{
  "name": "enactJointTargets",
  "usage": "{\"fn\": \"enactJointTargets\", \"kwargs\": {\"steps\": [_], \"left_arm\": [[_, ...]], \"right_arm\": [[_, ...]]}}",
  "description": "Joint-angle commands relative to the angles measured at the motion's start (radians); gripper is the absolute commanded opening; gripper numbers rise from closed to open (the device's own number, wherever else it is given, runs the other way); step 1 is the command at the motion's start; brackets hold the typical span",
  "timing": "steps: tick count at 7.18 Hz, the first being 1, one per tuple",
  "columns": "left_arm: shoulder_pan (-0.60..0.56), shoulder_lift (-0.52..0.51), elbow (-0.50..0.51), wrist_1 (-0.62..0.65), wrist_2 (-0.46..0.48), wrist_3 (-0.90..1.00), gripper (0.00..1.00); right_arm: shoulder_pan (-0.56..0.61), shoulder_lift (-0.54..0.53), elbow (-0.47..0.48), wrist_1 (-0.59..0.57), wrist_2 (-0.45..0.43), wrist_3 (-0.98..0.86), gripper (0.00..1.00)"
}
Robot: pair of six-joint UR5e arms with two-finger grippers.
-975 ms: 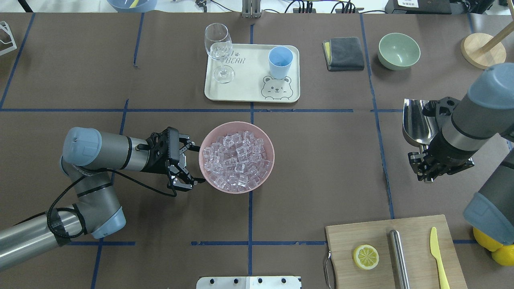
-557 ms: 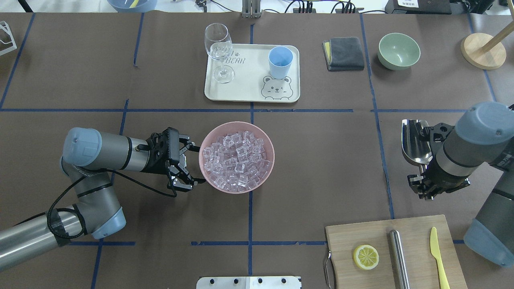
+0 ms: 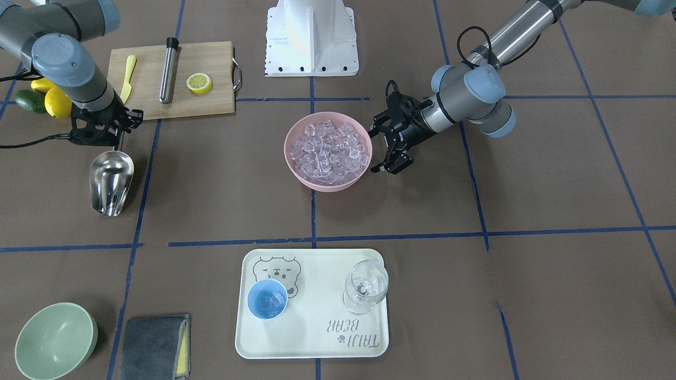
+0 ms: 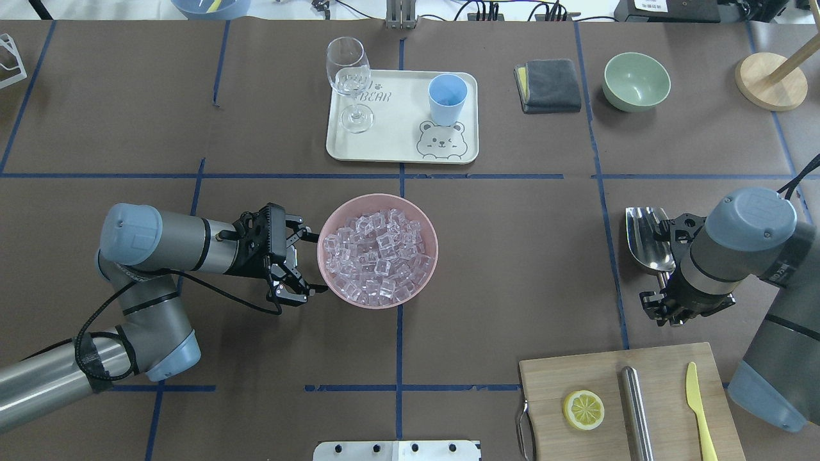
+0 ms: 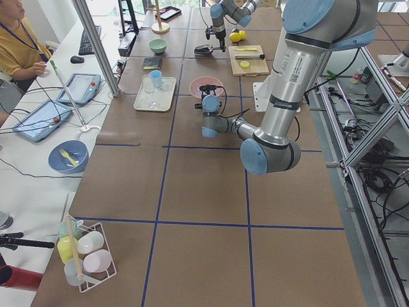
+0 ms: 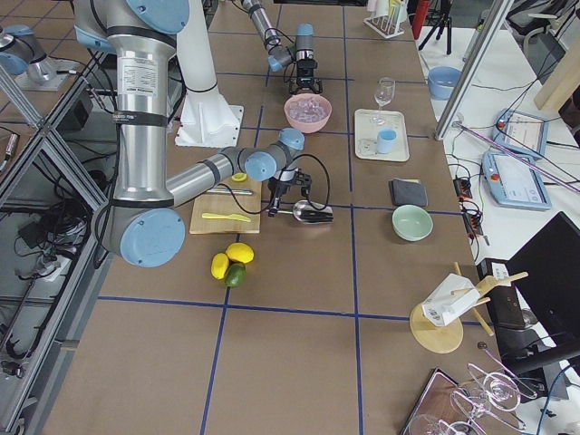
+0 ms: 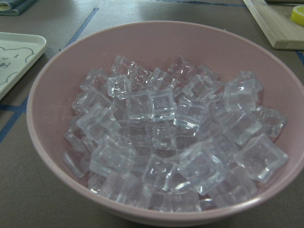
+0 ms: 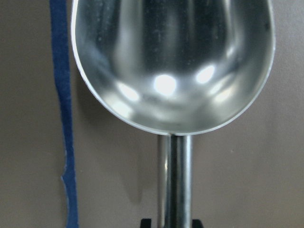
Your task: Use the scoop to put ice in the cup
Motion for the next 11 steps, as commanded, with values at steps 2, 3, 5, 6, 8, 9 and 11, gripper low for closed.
{"fn": "enactJointTargets", "kwargs": {"steps": [2,3,5,6,8,9,11], "left_arm": [[0.0,0.001,-0.001,-0.001,0.0,-0.002,0.99],[0.0,0.001,-0.004,-0.001,0.0,-0.003,0.99],[-0.001,0.005,-0.011,-0.001,-0.003,-0.003,0.99],[-0.003,0.007,-0.011,-0.002,-0.005,-0.003,0.99],[-0.007,0.016,-0.019,-0.002,-0.006,-0.006,0.99],[-0.008,0.022,-0.019,-0.002,-0.005,-0.006,0.99],[-0.026,0.033,-0.025,-0.004,0.0,-0.009,1.0]], "right_arm": [[0.001,0.019,0.022,0.006,-0.004,0.002,1.0],[0.063,0.032,0.036,0.006,-0.007,-0.009,1.0],[0.222,0.052,0.032,-0.005,-0.001,-0.17,1.0],[0.326,0.05,0.015,-0.02,0.003,-0.372,1.0],[0.521,0.024,-0.01,-0.104,0.057,-0.67,1.0],[0.644,-0.021,-0.01,-0.132,0.106,-0.839,1.0],[0.868,-0.161,-0.011,-0.154,0.164,-1.144,1.0]]}}
